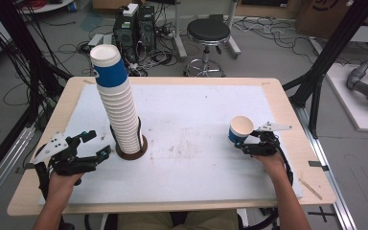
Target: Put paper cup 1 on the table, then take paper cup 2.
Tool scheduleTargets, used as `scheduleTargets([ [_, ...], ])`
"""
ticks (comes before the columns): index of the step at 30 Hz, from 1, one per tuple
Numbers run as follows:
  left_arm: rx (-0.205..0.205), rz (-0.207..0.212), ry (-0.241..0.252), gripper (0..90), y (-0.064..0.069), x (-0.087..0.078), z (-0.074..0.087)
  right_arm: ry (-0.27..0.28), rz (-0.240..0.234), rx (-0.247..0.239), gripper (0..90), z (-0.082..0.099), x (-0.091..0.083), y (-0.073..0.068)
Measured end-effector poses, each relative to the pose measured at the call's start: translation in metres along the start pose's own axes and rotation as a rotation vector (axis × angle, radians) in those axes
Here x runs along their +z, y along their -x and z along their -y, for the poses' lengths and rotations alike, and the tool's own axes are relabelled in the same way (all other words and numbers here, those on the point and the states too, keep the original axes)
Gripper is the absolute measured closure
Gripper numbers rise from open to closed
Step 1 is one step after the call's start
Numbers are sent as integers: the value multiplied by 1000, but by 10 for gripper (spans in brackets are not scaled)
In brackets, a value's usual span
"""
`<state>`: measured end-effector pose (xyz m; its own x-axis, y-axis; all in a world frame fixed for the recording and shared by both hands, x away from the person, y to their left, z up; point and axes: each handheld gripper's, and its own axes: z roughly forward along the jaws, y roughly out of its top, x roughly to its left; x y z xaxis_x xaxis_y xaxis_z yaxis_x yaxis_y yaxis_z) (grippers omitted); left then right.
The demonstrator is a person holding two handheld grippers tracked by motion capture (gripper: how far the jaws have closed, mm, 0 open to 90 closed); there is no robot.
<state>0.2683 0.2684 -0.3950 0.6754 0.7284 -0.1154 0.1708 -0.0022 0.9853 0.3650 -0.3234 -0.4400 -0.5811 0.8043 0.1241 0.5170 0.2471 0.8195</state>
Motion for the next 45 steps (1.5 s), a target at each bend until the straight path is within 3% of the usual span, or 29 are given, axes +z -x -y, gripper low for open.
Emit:
scheduleTargets([
  [5,-2,-3,2,164,0,0,0,-7,2,-9,149,3,-11,-1],
  [15,-6,-1,6,164,-1,1,-1,22,1,17,149,11,-44,-2],
  [20,-6,3,6,164,-1,2,0,58,-4,3,149,7,-55,-9],
  [27,-10,11,5,164,-2,2,2,155,-32,-46,150,-13,-72,-26],
  [34,-18,-1,12,164,-3,-3,2,171,-70,-89,149,-23,-70,-40],
  [45,-23,11,25,164,-3,-3,0,168,-114,-109,149,-30,-64,-51],
])
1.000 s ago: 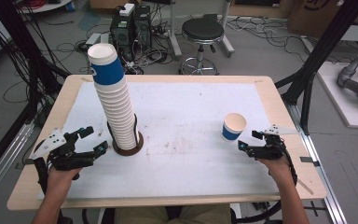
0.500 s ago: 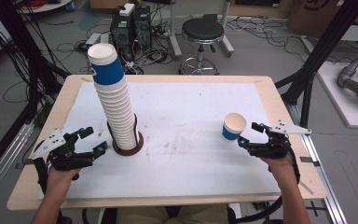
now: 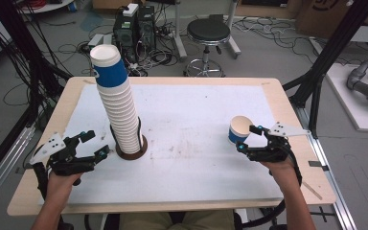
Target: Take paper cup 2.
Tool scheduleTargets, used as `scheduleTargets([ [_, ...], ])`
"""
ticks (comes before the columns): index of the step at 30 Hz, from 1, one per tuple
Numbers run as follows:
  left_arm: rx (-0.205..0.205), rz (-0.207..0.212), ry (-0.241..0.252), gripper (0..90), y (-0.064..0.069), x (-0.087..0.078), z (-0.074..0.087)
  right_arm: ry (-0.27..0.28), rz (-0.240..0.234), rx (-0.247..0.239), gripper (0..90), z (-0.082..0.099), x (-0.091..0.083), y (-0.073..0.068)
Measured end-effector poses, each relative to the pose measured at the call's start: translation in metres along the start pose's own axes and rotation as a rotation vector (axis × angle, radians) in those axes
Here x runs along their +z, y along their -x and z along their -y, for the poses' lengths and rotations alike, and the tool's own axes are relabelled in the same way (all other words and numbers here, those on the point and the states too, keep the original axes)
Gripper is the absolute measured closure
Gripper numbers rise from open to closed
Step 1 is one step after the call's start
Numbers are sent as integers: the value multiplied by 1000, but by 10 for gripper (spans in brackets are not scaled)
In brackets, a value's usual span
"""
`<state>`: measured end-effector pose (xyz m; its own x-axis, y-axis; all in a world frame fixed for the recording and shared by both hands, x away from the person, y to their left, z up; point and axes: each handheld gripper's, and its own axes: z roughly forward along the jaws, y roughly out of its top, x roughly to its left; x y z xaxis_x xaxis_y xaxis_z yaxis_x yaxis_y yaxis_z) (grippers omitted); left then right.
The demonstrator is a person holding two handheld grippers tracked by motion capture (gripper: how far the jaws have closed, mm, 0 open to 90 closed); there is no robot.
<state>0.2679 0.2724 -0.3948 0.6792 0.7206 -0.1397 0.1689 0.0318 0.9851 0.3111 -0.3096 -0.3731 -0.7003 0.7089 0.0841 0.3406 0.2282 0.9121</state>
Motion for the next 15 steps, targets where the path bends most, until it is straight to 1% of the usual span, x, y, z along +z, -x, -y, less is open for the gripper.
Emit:
scheduleTargets([
  [2,-11,4,27,164,1,-1,-4,4,-9,-5,149,-1,2,-1],
  [5,-20,7,75,164,4,-5,-13,-4,-22,-9,150,-1,5,-4],
  [6,-26,14,90,164,4,-6,-16,-6,-24,-9,150,-1,6,-4],
  [7,-38,28,105,164,4,-7,-20,-7,-26,-11,149,-2,6,-4],
  [8,-40,40,110,164,3,-8,-25,-8,-32,-11,149,-2,6,-5],
  [11,-34,52,139,154,4,-9,-41,-5,-31,-14,150,-2,7,-3],
  [15,-8,99,168,154,12,-3,-64,-8,-37,-9,150,-1,7,-3],
])
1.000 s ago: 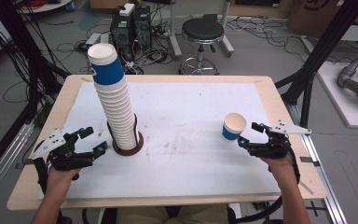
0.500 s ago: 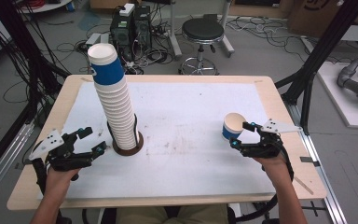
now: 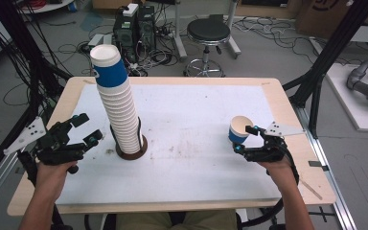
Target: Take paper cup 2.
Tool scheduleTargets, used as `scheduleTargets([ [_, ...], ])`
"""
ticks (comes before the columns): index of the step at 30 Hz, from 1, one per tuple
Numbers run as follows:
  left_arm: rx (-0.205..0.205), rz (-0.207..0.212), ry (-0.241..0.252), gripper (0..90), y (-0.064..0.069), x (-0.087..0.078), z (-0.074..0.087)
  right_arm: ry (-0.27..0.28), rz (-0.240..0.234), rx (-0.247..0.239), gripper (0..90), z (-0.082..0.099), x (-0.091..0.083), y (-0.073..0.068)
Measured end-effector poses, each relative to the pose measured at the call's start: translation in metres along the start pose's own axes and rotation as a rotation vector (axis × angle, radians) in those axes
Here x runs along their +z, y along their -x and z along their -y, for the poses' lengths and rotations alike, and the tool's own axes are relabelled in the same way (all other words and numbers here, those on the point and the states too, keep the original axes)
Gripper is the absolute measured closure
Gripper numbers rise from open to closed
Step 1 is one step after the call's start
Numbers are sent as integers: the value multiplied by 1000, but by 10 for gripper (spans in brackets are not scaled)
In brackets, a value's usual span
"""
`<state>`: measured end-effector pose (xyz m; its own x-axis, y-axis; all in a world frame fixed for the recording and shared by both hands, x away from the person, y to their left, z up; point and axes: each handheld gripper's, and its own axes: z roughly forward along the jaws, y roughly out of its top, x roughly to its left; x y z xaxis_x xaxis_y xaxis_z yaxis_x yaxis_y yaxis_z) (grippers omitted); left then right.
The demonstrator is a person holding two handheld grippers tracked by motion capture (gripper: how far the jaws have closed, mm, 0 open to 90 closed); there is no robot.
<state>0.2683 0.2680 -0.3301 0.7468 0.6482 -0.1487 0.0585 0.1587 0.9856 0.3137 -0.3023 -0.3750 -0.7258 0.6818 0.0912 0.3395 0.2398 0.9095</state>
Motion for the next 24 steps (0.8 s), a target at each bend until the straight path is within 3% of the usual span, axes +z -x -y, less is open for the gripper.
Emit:
scheduleTargets([
  [4,24,11,0,144,2,13,-14,-7,-7,-5,150,0,1,-1],
  [13,68,-44,-29,111,-4,37,-38,-6,-26,-17,150,-2,4,-5],
  [20,73,-59,-45,111,-7,55,-43,-10,-33,-13,150,-3,6,-5],
  [24,71,-45,-50,108,-8,63,-43,-10,-35,-17,150,-3,6,-5],
])
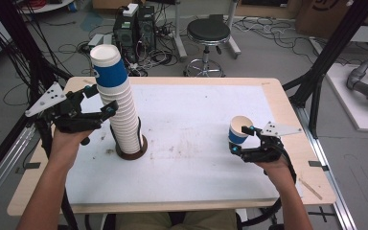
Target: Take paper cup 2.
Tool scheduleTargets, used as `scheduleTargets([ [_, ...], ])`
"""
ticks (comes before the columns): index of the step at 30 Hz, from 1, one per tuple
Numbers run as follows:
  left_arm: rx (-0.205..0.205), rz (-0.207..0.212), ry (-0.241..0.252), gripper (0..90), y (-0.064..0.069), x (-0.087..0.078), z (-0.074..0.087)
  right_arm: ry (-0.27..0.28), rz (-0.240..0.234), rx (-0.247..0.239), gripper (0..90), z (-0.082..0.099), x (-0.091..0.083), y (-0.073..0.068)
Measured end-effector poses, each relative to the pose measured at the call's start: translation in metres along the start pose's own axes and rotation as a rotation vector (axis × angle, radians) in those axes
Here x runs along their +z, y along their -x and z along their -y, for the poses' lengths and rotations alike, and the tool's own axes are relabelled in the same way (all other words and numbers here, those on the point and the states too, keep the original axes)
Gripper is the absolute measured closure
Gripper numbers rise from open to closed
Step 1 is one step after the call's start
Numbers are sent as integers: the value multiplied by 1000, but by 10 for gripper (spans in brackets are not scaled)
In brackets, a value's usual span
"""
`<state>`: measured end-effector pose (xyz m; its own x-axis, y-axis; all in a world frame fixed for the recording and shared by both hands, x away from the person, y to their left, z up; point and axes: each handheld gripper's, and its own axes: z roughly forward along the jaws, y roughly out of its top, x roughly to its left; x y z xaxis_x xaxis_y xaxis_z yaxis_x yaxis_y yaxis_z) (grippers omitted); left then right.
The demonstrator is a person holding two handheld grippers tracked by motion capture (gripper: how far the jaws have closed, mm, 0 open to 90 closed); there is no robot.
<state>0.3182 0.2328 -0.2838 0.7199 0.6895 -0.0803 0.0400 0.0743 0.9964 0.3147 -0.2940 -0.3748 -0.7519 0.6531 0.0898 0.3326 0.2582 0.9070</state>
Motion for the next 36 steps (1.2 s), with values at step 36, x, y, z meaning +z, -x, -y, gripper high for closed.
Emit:
scheduleTargets([
  [36,53,-43,-93,141,-1,16,-6,27,-100,-56,149,-59,21,-13],
])
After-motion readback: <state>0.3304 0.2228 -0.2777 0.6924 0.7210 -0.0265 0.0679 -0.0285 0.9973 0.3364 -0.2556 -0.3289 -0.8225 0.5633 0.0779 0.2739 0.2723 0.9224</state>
